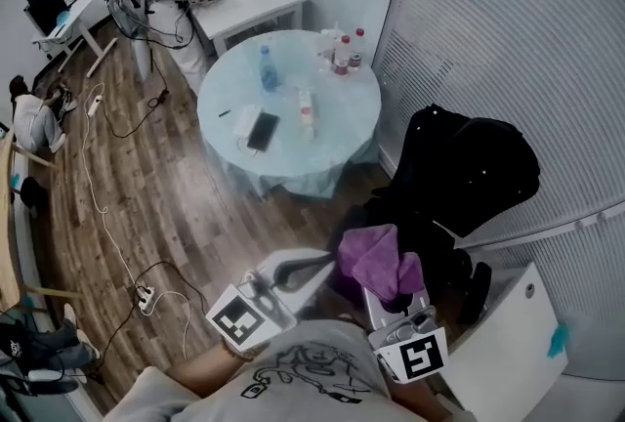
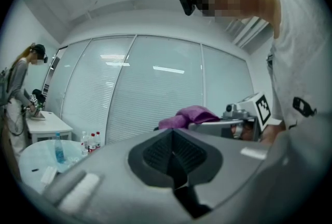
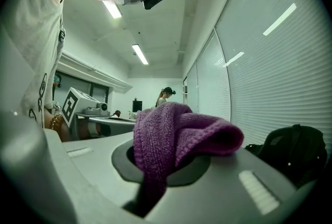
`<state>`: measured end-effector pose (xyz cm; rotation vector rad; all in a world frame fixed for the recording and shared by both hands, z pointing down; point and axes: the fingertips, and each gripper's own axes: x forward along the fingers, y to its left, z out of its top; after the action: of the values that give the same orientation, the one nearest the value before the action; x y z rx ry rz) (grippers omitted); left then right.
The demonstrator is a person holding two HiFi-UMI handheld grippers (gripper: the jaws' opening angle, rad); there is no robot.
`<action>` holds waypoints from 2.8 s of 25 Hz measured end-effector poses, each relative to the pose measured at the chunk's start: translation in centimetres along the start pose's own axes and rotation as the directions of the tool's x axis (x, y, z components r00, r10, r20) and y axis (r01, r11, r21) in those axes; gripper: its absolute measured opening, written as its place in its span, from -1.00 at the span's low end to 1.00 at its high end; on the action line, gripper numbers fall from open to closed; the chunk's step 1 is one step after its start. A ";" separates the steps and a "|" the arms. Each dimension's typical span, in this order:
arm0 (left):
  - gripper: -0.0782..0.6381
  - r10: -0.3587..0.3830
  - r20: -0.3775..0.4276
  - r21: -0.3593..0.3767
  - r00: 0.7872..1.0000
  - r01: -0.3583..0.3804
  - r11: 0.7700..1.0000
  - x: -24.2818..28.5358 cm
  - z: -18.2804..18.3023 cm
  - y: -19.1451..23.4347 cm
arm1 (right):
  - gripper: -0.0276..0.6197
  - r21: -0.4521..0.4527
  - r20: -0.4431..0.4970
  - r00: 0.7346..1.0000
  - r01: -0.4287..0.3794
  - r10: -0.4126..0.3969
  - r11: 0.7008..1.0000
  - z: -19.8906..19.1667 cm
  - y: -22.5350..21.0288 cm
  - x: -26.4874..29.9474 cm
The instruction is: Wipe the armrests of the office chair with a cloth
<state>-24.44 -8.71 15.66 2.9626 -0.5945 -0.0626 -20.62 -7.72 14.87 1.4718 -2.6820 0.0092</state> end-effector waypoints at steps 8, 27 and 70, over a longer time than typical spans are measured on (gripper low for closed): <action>-0.78 0.058 0.013 -0.019 0.998 -0.058 0.998 -1.5 -0.5 2.2 | -0.82 -0.002 -0.026 0.999 -0.045 0.045 0.999 -0.6 1.2 2.9; -0.78 0.113 -0.033 -0.086 0.993 -0.115 0.990 0.6 -5.0 1.8 | -0.82 0.033 -0.097 0.993 -0.071 0.073 0.997 -4.8 -1.1 1.8; -0.78 0.125 -0.194 -0.132 0.973 -0.152 0.979 2.7 -31.7 8.1 | -0.82 0.053 -0.460 0.869 -0.177 0.181 0.983 -40.6 0.7 5.3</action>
<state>-22.98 -13.74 48.06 2.7372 -0.7353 0.1726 -21.27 -9.98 55.77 1.0448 -2.4046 0.3419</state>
